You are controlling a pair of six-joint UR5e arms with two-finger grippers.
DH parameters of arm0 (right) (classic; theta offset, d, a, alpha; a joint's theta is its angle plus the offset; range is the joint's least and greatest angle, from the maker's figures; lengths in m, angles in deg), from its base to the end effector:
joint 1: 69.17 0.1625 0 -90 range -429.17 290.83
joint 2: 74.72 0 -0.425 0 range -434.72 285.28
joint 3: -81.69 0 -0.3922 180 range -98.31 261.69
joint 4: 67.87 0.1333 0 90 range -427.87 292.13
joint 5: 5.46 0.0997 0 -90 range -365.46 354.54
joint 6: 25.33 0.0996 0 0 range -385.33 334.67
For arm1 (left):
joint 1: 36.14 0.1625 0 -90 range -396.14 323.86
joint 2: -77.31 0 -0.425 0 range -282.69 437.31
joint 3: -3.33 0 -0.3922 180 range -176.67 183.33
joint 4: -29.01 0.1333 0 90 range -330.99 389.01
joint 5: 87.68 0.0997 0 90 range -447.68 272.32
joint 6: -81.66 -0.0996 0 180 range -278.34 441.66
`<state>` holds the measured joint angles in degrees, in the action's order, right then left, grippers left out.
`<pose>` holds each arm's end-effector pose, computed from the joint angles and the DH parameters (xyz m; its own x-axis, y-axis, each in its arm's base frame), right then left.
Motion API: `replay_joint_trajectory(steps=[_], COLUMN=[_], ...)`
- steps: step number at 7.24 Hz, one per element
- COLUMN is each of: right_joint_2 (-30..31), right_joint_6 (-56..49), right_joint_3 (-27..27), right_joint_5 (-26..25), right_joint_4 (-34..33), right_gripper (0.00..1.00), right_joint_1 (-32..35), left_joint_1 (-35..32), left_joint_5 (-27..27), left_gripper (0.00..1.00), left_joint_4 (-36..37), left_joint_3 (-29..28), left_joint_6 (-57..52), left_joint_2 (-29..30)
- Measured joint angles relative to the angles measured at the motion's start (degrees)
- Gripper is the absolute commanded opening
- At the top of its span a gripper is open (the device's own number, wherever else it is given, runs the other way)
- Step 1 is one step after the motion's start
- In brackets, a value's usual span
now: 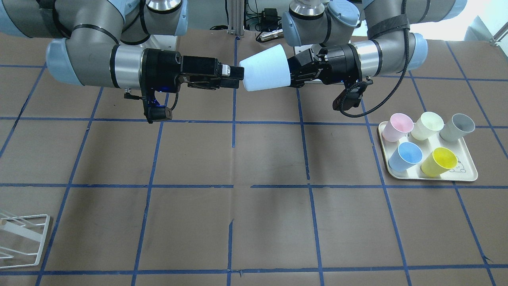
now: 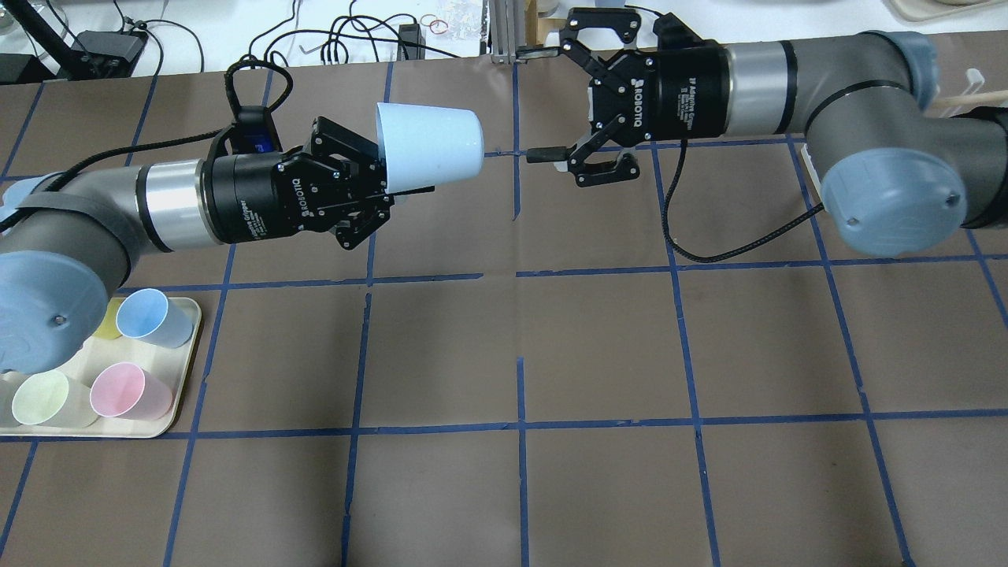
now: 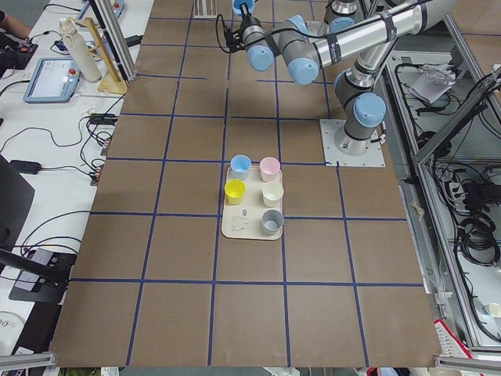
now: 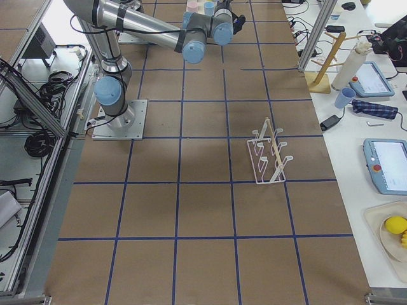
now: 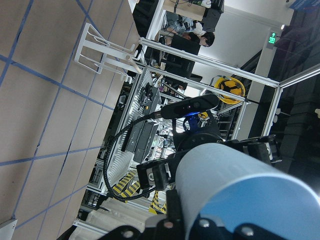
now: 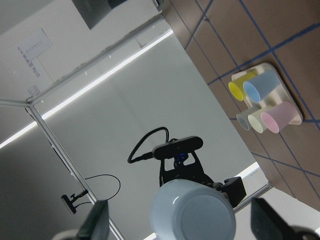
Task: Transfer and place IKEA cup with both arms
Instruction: 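Open the right gripper and withdraw it while the left gripper pulls the cup away, then lower the cup with the left gripper onto the white tray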
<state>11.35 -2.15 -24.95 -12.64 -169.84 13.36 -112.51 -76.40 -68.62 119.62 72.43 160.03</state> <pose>0.1661 -0.5190 0.4215 -0.0456 0.5361 -0.8429 0.1594 0.8369 0.5236 -0.1308 -0.4406 0.3942 -0.1191 -0.3280 0.9371 -0.1940 0.9334 0.3020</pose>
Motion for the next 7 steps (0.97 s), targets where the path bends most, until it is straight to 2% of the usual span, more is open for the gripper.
replay_joint_trajectory(steps=[1, 2, 5, 7], right_joint_2=[0.2, 0.8, 6.1, 9.1], right_joint_6=[0.0, 0.1, 0.1, -0.3], right_joint_3=[0.2, 0.5, 1.8, 2.1], right_joint_5=[-3.9, -11.1, -36.9, -54.0], right_joint_4=[0.0, 0.0, 0.5, 0.6], right_gripper=[1.00, 1.00, 1.00, 1.00], right_joint_1=[-3.5, -5.7, -6.5, -3.9], left_joint_1=[0.7, 2.1, 6.2, 8.0], left_joint_5=[6.9, 16.0, 46.1, 63.4], left_gripper=[0.00, 0.00, 0.00, 0.00], left_joint_4=[0.0, 0.0, 0.0, 0.6], left_joint_3=[-1.5, -3.6, -10.7, -13.8], left_joint_6=[0.0, 0.0, -0.5, -4.4], left_joint_2=[0.0, 0.0, 1.3, 2.1])
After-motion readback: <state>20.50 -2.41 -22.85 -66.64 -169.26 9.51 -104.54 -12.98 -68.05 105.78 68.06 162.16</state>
